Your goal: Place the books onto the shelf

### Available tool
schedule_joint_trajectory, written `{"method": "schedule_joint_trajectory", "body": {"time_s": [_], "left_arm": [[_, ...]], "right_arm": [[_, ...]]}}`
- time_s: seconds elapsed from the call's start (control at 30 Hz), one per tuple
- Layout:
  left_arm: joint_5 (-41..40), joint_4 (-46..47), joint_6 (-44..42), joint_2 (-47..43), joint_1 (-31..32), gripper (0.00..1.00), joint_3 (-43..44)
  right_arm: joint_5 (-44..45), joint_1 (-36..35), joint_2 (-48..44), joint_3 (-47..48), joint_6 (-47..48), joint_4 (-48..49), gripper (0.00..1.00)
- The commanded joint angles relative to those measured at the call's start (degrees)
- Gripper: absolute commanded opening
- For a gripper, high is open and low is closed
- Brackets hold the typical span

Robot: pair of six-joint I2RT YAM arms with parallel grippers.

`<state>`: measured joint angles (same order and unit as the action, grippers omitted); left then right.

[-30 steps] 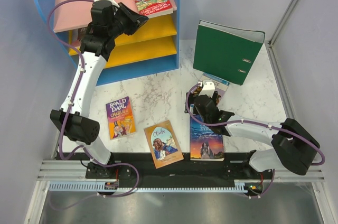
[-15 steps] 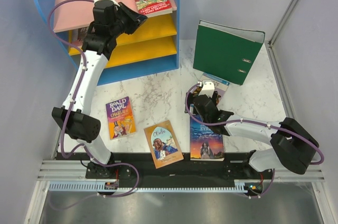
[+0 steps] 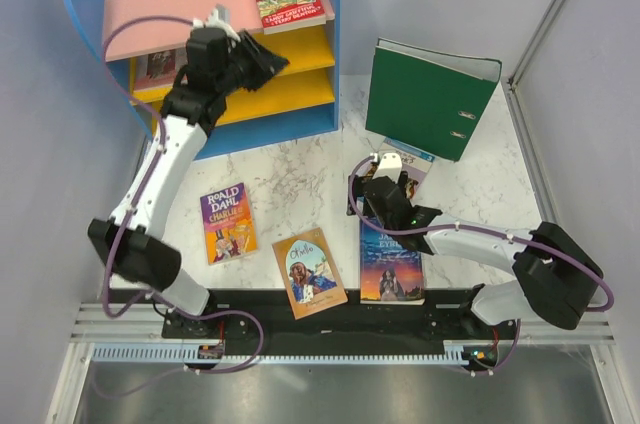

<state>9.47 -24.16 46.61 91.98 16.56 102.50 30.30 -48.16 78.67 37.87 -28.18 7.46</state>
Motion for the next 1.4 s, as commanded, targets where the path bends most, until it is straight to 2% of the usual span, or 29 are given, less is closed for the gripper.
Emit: {"method": "schedule_joint_trajectory", "body": {"time_s": [0.0,0.03,0.1,0.13,0.17,0.23,0.27,0.33,0.4,0.5,0.57,0.7,0.9,1.17,1.37], "left_arm": [[-0.9,0.6,-4.5,-15.3,4.2,0.37,-17.1],[-0.9,0.9,-3.8,-17.8,5.1,0.38,-25.6],[-0.2,1.0,-2.5,-23.7,6.2,0.42,-34.0],[-0.2,1.0,-0.2,-25.3,7.3,0.43,-42.0],[0.4,1.4,0.8,-26.7,8.0,0.5,-45.9],[0.9,2.0,2.8,-29.7,10.6,0.55,-54.7],[2.0,2.0,3.7,-30.5,11.4,0.61,-57.1],[3.3,1.8,6.7,-32.6,13.9,0.64,-63.2],[4.0,-0.4,8.8,-33.9,16.0,0.68,-67.0],[2.3,-5.1,13.3,-37.1,20.3,0.7,-69.9],[0.8,-6.8,14.6,-39.6,22.5,0.71,-70.9],[-1.1,-10.5,16.7,-42.3,23.9,0.71,-73.2],[-3.2,-16.4,17.0,-41.0,24.5,0.72,-75.3],[-4.2,-14.2,17.4,-36.0,24.7,0.75,-76.4],[-4.3,-9.3,16.4,-30.5,24.8,0.75,-76.3]], "right_arm": [[-10.6,-0.4,1.1,8.1,0.1,-6.4,0.98],[-11.9,-0.3,1.5,9.1,-1.6,-8.8,0.98],[-14.4,-0.4,2.0,10.7,-3.6,-14.5,0.98],[-14.9,-0.3,2.0,10.8,-4.4,-15.9,0.98],[-16.3,-0.3,1.8,10.7,-5.8,-18.0,0.98],[-17.2,0.1,0.9,10.0,-7.4,-19.8,0.98],[-17.9,0.3,0.6,9.8,-9.0,-21.5,0.98],[-21.8,2.2,-0.5,8.8,-10.3,-22.8,0.98],[-29.4,3.2,-1.2,7.4,-10.7,-22.1,0.98],[-41.2,3.0,0.2,6.1,-11.2,-18.8,0.96],[-44.7,2.2,2.3,5.6,-11.6,-16.1,0.93],[-46.9,-1.6,5.6,6.2,-12.1,-14.1,0.91],[-50.4,-3.0,11.7,6.2,-13.7,-11.7,0.83],[-54.9,-3.3,12.3,5.4,-14.6,-7.8,0.79],[-61.5,-3.3,9.3,2.3,-17.9,5.3,0.77]]}}
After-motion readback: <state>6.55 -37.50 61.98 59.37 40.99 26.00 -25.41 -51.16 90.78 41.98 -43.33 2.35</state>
